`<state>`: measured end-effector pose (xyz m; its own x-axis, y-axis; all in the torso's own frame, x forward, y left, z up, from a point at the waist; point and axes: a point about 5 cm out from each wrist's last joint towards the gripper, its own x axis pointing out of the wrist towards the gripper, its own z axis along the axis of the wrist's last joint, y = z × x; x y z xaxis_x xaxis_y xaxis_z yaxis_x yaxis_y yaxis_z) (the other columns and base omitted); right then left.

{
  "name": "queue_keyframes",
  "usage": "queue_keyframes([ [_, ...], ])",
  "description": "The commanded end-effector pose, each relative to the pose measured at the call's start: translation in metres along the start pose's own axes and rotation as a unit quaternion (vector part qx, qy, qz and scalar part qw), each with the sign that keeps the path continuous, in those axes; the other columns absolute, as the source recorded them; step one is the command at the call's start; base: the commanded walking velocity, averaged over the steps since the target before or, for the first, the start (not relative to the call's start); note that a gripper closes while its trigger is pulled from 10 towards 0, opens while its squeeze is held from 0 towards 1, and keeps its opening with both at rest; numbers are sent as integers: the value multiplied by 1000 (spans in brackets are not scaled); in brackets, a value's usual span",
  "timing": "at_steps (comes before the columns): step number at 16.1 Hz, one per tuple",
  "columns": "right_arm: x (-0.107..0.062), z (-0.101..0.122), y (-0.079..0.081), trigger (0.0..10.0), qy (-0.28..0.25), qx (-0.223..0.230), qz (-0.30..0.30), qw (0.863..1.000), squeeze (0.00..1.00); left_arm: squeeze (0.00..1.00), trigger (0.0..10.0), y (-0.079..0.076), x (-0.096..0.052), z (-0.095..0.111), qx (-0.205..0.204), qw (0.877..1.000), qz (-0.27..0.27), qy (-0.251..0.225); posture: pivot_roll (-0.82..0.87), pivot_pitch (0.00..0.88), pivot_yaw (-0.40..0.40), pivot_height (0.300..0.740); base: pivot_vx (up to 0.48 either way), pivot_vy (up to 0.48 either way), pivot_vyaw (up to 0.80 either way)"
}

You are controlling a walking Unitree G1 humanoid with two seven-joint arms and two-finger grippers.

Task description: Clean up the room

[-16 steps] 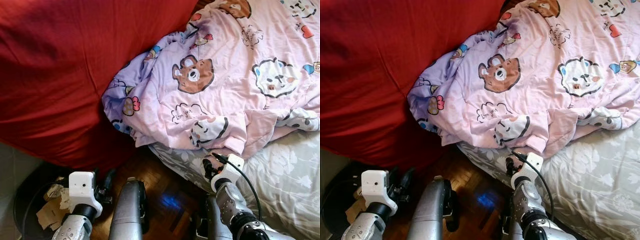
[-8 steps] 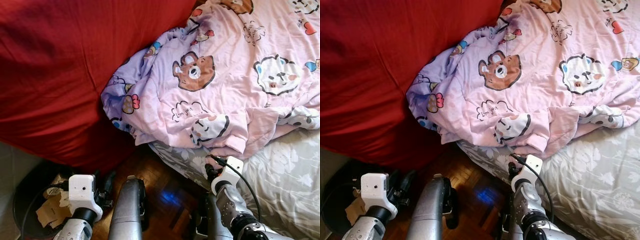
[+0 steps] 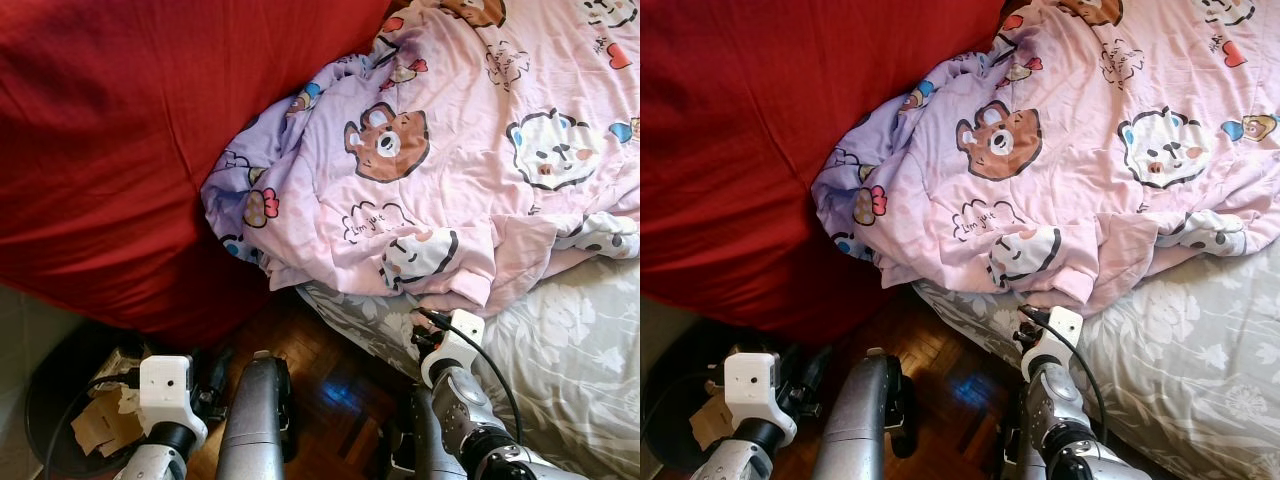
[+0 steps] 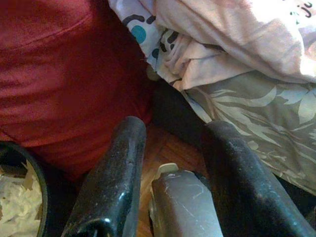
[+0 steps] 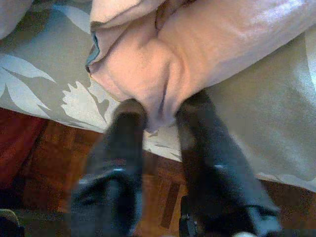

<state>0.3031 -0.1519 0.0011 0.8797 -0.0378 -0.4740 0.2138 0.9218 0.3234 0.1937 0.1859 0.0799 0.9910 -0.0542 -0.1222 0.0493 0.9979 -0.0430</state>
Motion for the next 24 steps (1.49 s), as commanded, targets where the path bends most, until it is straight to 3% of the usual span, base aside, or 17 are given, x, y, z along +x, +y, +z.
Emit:
queue_keyframes([
  [1,-4,-13,-2,0,18,-4,-1,1000,0,0,10000,3,-7,-5,6,1000,8,16,228,413,50,635,0,0,0],
  [9,-7,-16,-8,0,11,-13,0,1000,0,0,10000,2,-3,-9,4,1000,11,19,214,397,37,635,0,0,0],
  [16,-19,-3,-30,0,-94,-69,21,993,0,0,10000,2,34,-11,-9,1000,23,-8,118,265,-16,635,0,0,0],
  [19,-35,-6,-36,0,-143,-111,29,983,0,0,10000,-2,51,-11,-14,999,20,-21,85,205,-26,635,0,0,0],
  [23,-58,1,-43,0,-199,-132,32,971,0,0,10000,-3,67,-12,-18,999,22,-33,58,161,-28,635,0,0,0],
  [24,-60,4,-45,3020,-205,-134,25,969,0,0,10000,-3,70,-12,-19,999,21,-35,51,157,-27,635,0,0,0],
])
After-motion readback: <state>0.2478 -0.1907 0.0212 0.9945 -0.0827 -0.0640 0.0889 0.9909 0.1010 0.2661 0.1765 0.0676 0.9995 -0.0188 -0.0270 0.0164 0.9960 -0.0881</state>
